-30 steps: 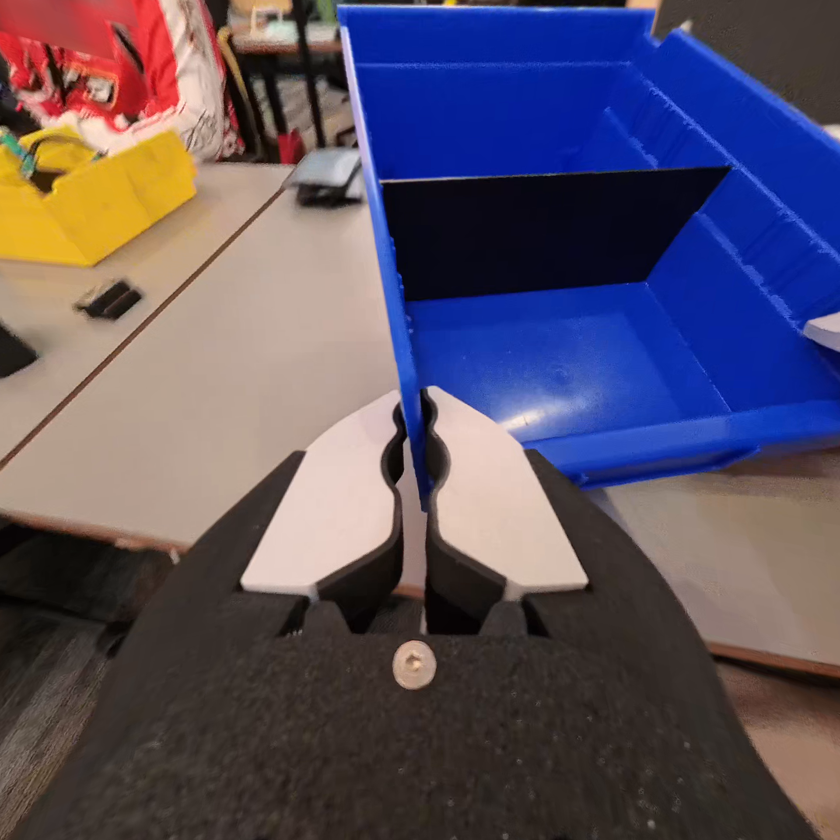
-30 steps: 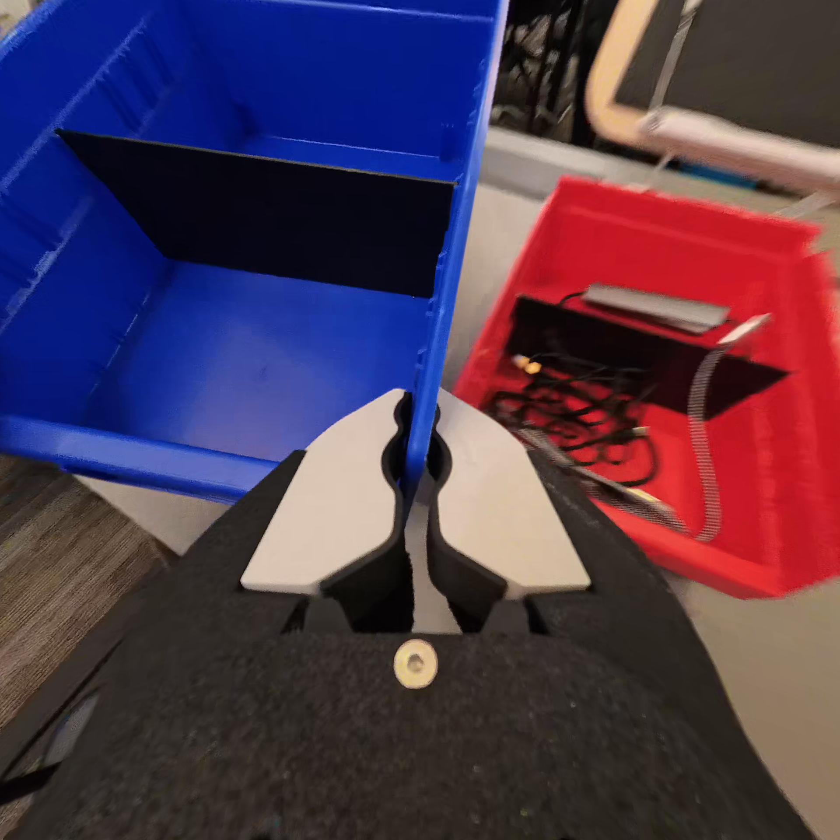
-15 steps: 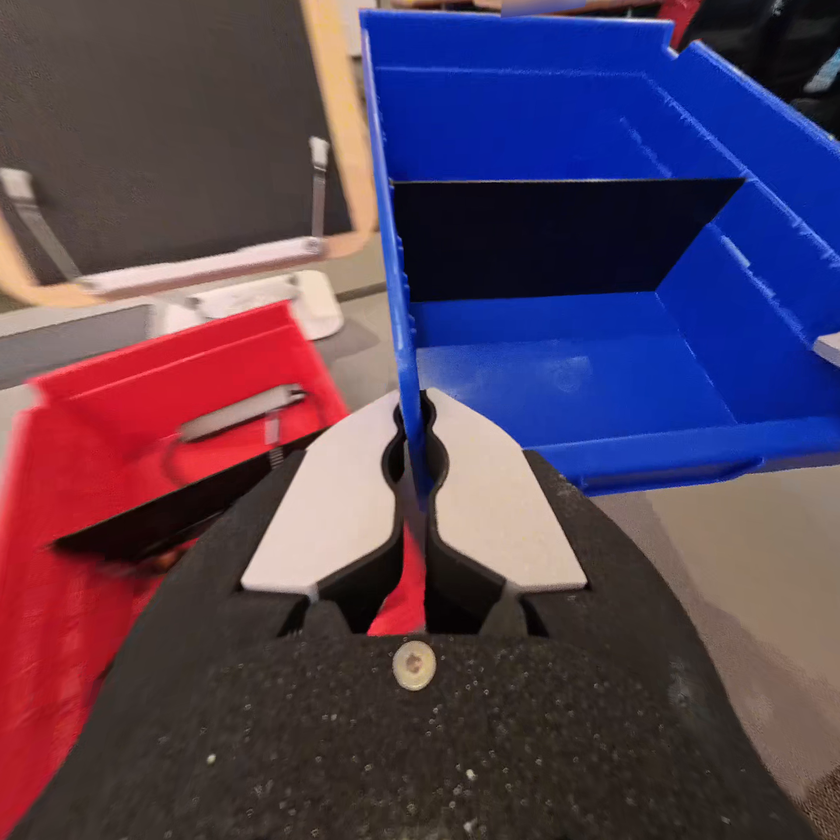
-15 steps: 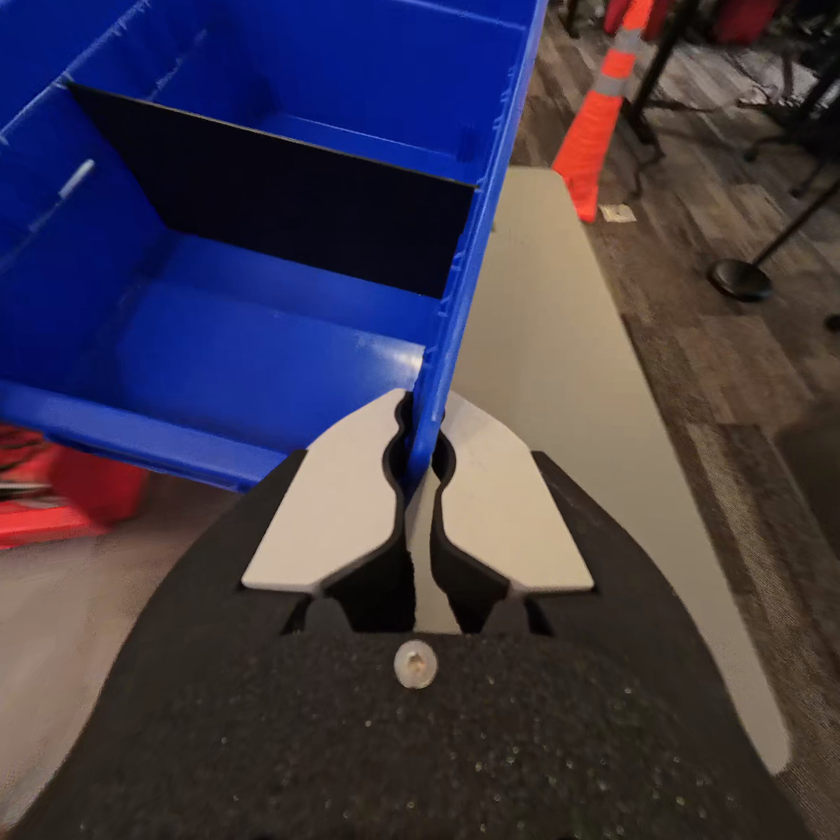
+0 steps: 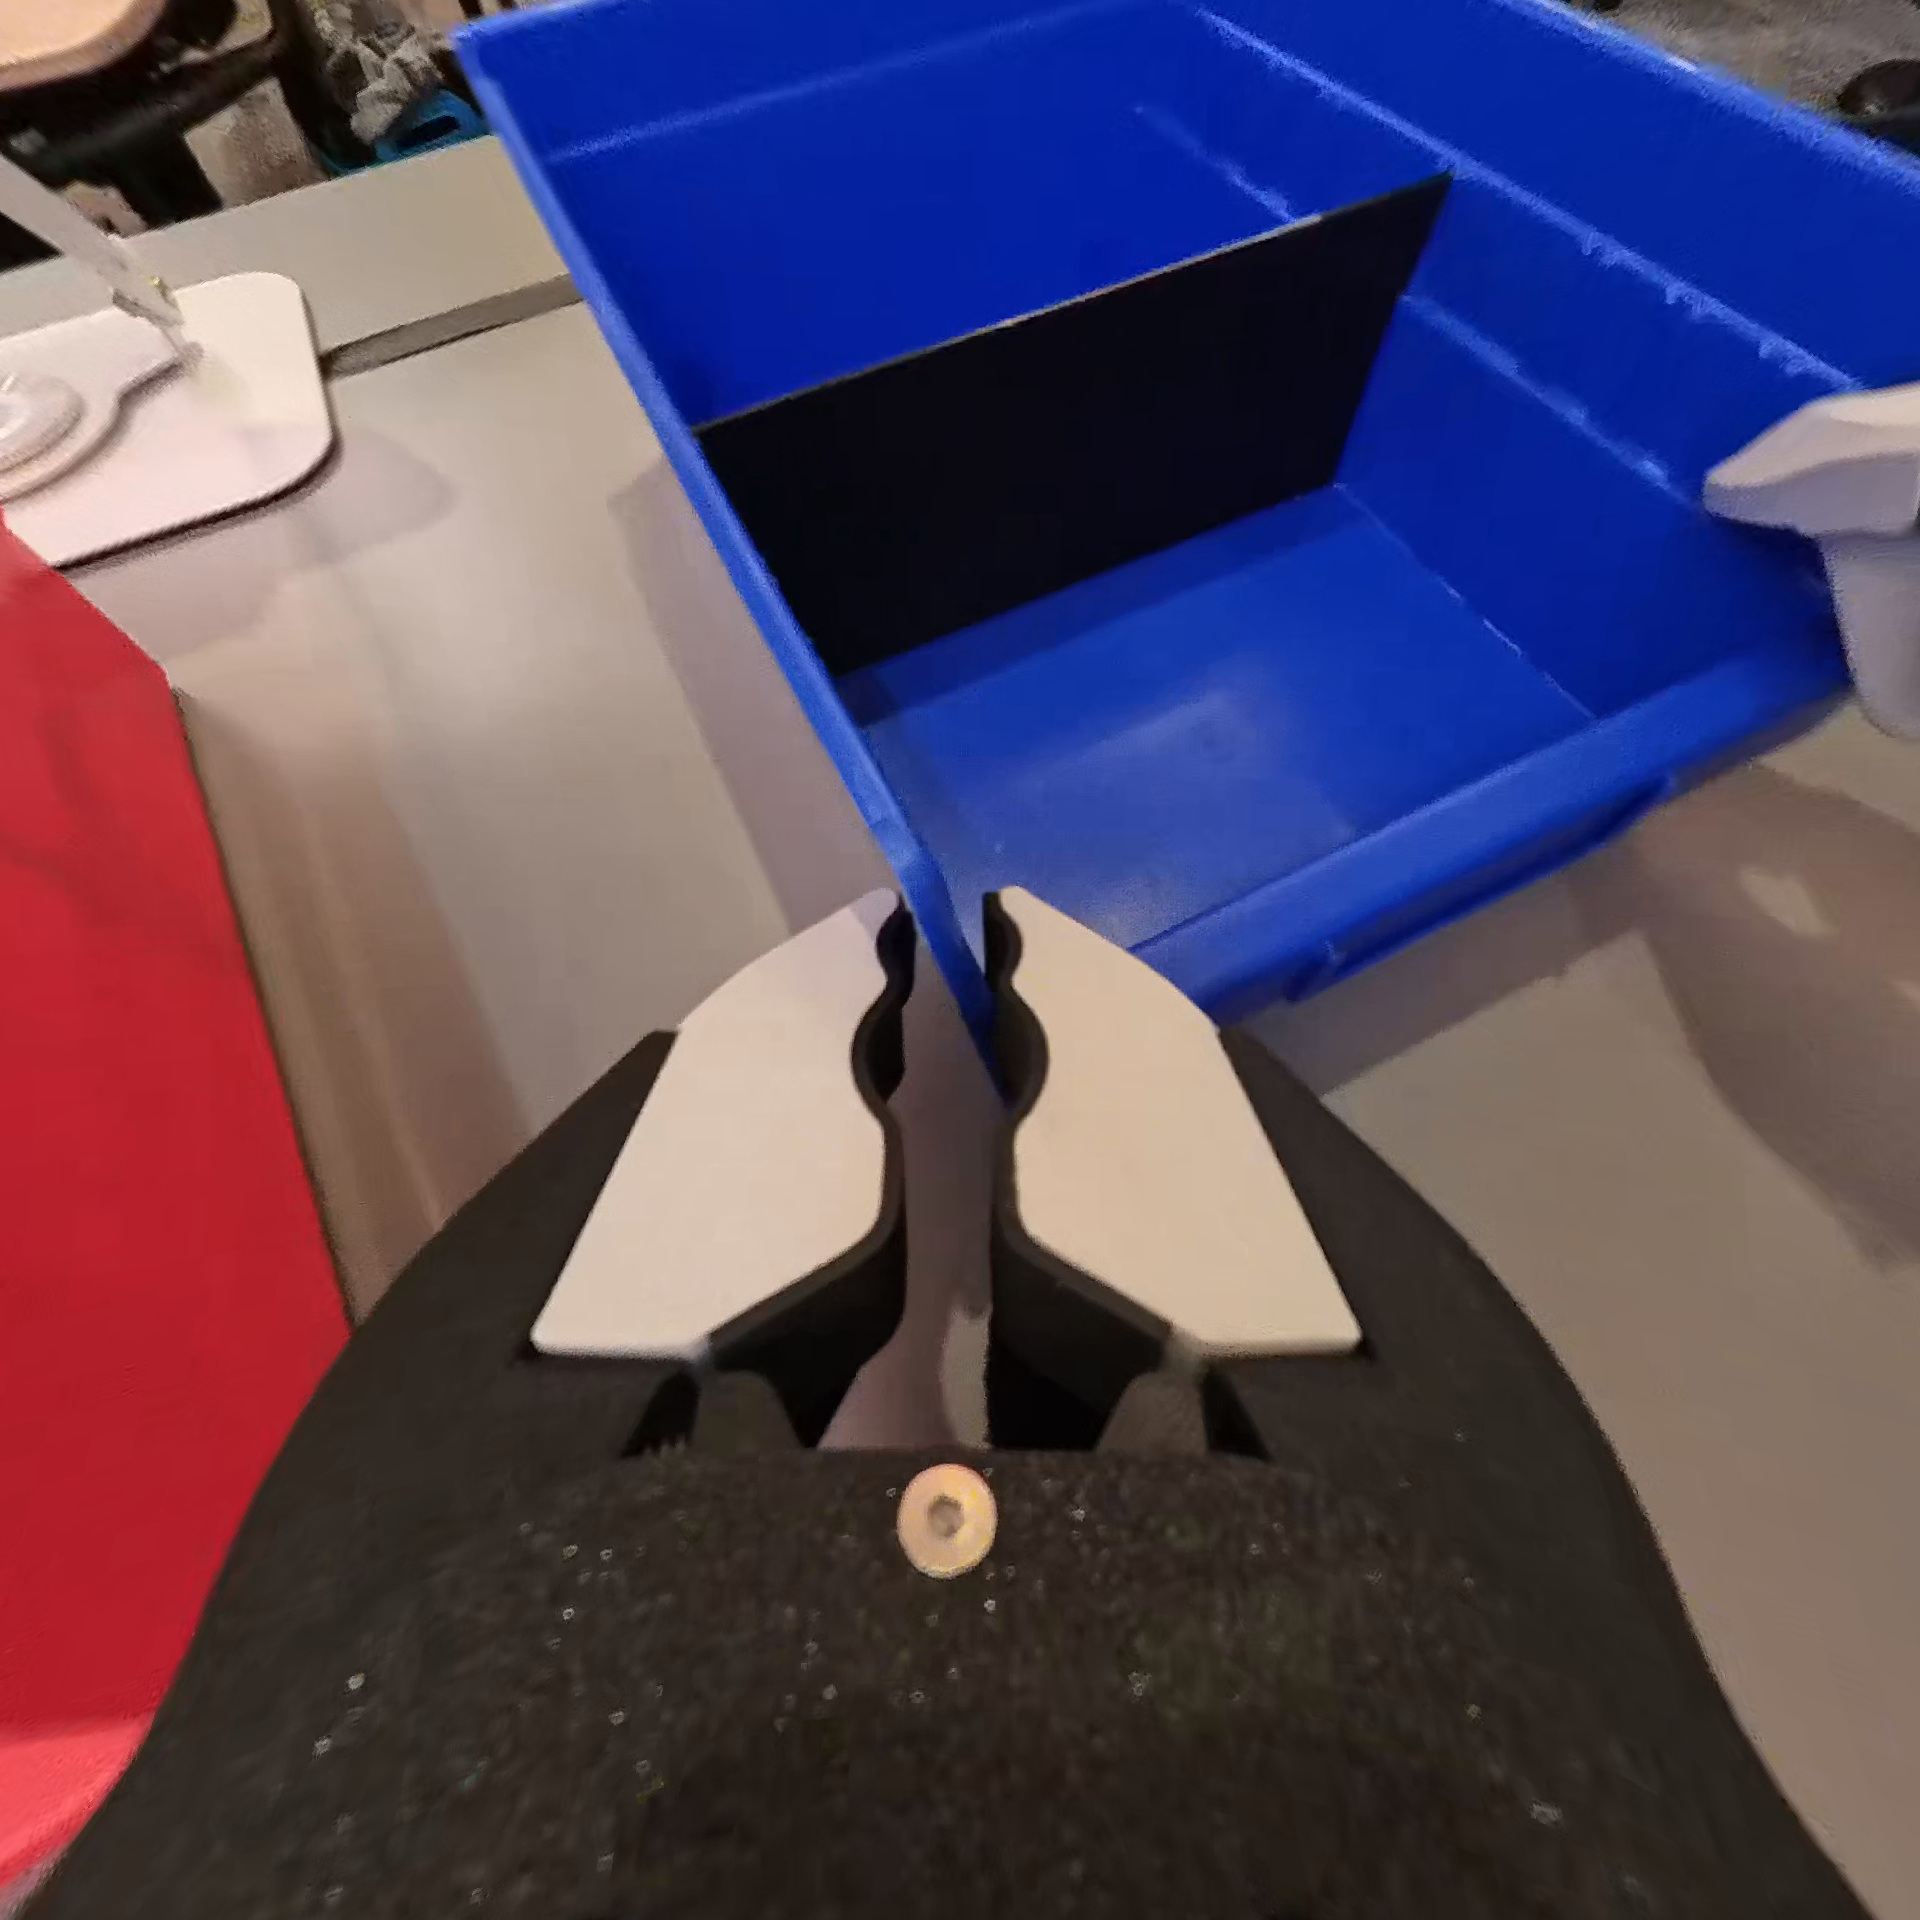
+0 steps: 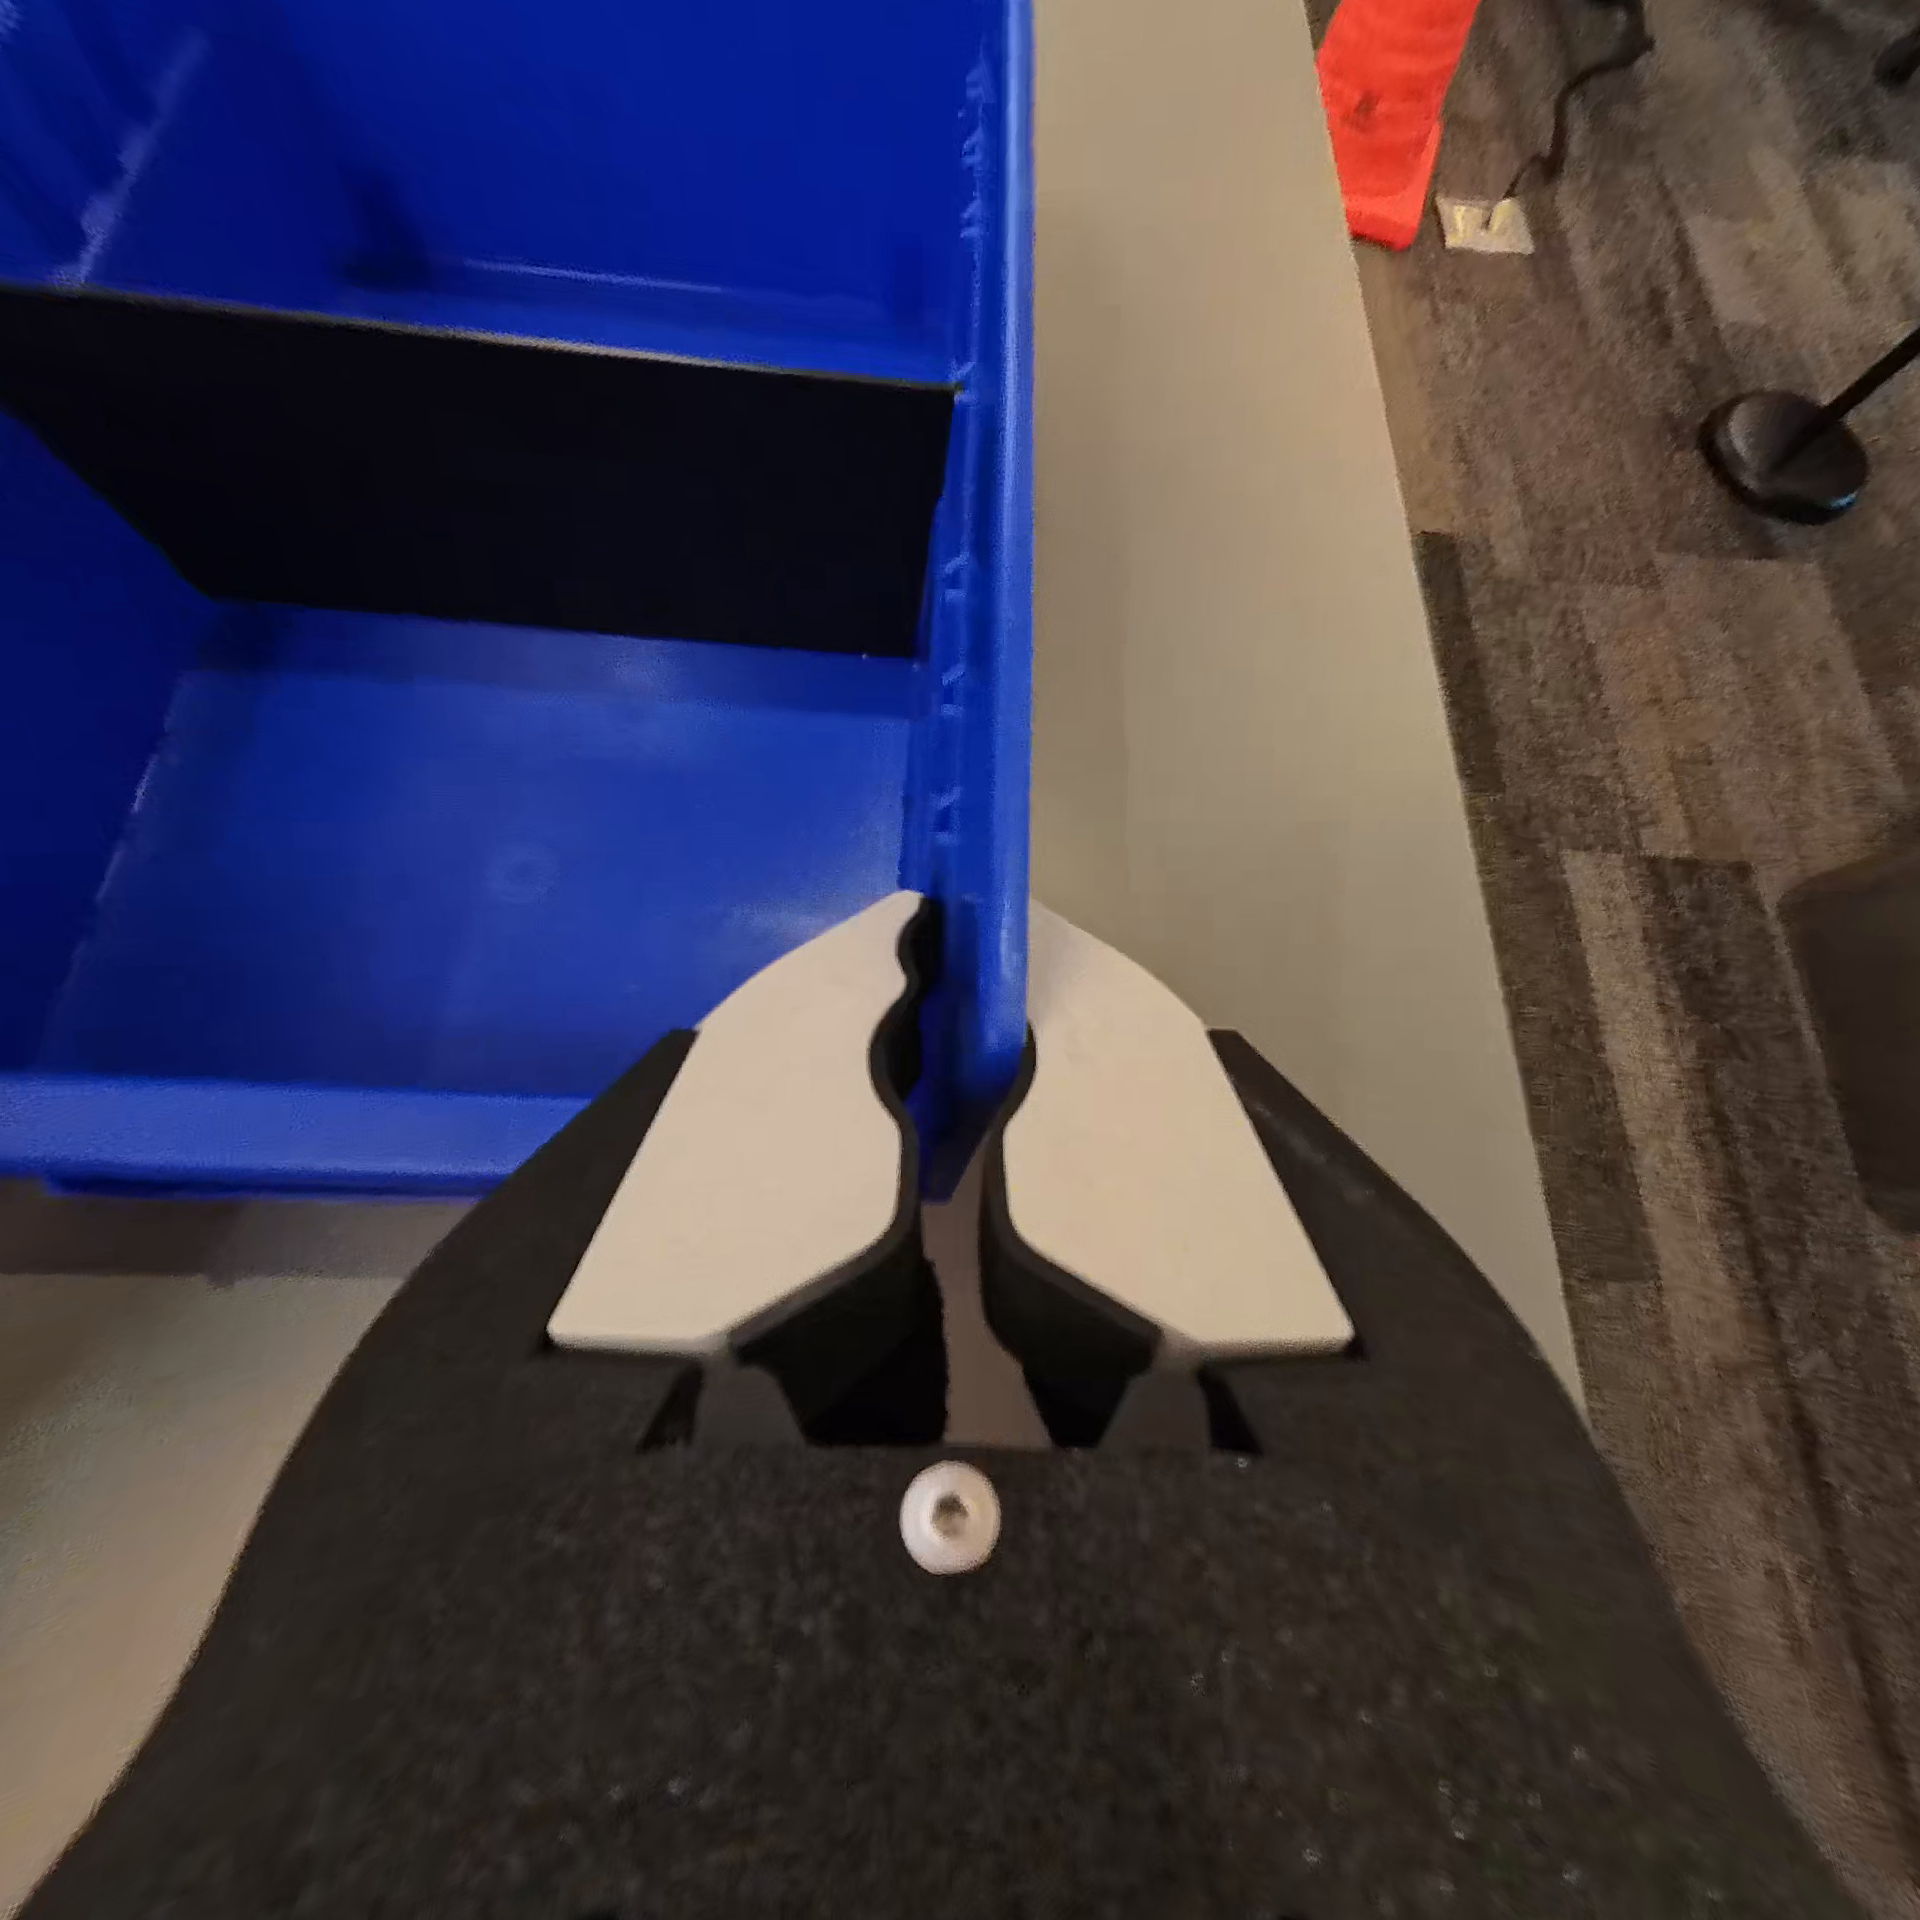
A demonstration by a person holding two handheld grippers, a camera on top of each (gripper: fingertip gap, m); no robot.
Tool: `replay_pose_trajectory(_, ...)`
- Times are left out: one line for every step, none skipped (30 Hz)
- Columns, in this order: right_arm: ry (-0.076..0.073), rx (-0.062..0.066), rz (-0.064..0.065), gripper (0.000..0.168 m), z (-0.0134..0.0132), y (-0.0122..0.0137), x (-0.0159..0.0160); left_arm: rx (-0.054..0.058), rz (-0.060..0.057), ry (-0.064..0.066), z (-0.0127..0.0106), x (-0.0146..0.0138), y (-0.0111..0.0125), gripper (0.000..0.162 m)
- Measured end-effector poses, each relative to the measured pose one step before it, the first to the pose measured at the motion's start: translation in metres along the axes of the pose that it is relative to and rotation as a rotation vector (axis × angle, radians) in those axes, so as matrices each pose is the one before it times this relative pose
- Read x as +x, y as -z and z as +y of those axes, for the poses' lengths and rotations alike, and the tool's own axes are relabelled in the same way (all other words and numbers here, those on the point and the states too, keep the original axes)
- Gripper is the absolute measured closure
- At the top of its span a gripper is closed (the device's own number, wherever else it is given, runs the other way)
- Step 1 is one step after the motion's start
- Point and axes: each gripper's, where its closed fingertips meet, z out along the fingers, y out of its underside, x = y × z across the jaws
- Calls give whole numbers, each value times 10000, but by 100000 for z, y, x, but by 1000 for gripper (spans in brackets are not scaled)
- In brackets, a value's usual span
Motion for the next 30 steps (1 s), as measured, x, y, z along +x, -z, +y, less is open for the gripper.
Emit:
replay_pose_trajectory(-232, 39, -151, 163, -10, -28, 132, -25, 267, -101, 83, 388, 287, 149)
replay_pose_trajectory(-11, 109, 113, 159, -91, 99, 371, -3, 410, 88, 6, 384, 514, 147)
replay_pose_trajectory(270, 172, 254, 147, -239, 426, 382, 9, 441, 241, -84, 272, 832, 141)
replay_pose_trajectory(450, 151, 296, 132, -347, 783, 339, 22, 515, 261, -173, 275, 1158, 130)
replay_pose_trajectory(462, 109, 413, 122, -405, 1107, 491, 33, 501, 260, -212, 195, 1485, 121)
replay_pose_trajectory(363, 95, 501, 118, -464, 1389, 611, -18, 345, 272, -58, -76, 1809, 111)
replay_pose_trajectory(215, 130, 479, 118, -613, 1606, 526, -35, 199, 245, 168, -411, 2114, 109)
replay_pose_trajectory(41, 276, 188, 118, -962, 1756, -76, -13, 13, 136, 353, -878, 2287, 110)
replay_pose_trajectory(-104, 465, -297, 118, -1343, 1776, -1137, 34, -175, 47, 434, -1413, 2413, 111)
replay_pose_trajectory(-179, 556, -695, 120, -1499, 1615, -2208, 227, -371, 21, 239, -1960, 2467, 112)
replay_pose_trajectory(-163, 521, -1004, 121, -1352, 1268, -3192, 468, -599, -8, -106, -2519, 2446, 113)
replay_pose_trajectory(-198, 492, -1163, 121, -1125, 697, -3867, 479, -763, 13, -178, -2947, 2191, 118)
replay_pose_trajectory(-265, 345, -1216, 121, -689, -17, -4243, 284, -705, 48, 3, -2970, 1739, 123)
replay_pose_trajectory(-305, 57, -1072, 120, -31, -772, -4087, 80, -617, 107, 213, -2842, 1218, 123)
replay_pose_trajectory(-317, -228, -834, 115, 600, -1356, -3574, -36, -602, 132, 407, -2691, 724, 123)
replay_pose_trajectory(-233, -331, -571, 107, 910, -1729, -2824, -99, -558, 88, 608, -2444, 260, 121)
replay_pose_trajectory(-152, -290, -284, 102, 914, -1891, -1946, -170, -434, 46, 795, -2004, -173, 120)
replay_pose_trajectory(-112, -321, 56, 100, 799, -1804, -1062, -237, -254, 49, 881, -1425, -505, 118)
replay_pose_trajectory(-104, -305, 274, 101, 551, -1553, -416, -243, -63, 97, 844, -816, -746, 114)
replay_pose_trajectory(-181, -120, 163, 104, 156, -1314, -301, -233, 98, 108, 729, -306, -908, 112)
replay_pose_trajectory(-234, -16, 80, 106, -7, -1102, -165, -193, 178, 83, 502, 22, -967, 110)
replay_pose_trajectory(-225, -117, 89, 112, 108, -989, 39, -62, 152, 32, 126, 142, -926, 106)
replay_pose_trajectory(-134, -256, 22, 121, 302, -926, -23, 74, 4, -49, -216, 31, -809, 105)
replay_pose_trajectory(-33, -359, 169, 136, 455, -841, 196, 108, -193, -93, -340, -223, -702, 108)
replay_pose_trajectory(14, -331, 320, 157, 377, -595, 359, -8, -213, -112, -188, -241, -647, 119)
replay_pose_trajectory(41, -51, 387, 160, -106, -166, 266, -117, 13, -66, -80, 122, -510, 137)
replay_pose_trajectory(258, -143, 388, 162, -20, -82, -14, -69, -7, -52, -145, 149, -349, 155)
replay_pose_trajectory(430, -80, 559, 163, -74, -2, 44, -2, -240, -142, -163, -263, -215, 157)
replay_pose_trajectory(241, 6, 588, 163, -122, 63, 21, 23, -112, -32, -149, -266, -111, 157)
replay_pose_trajectory(-90, 137, 218, 163, -303, 157, -340, 123, -13, 160, -269, -428, 21, 157)
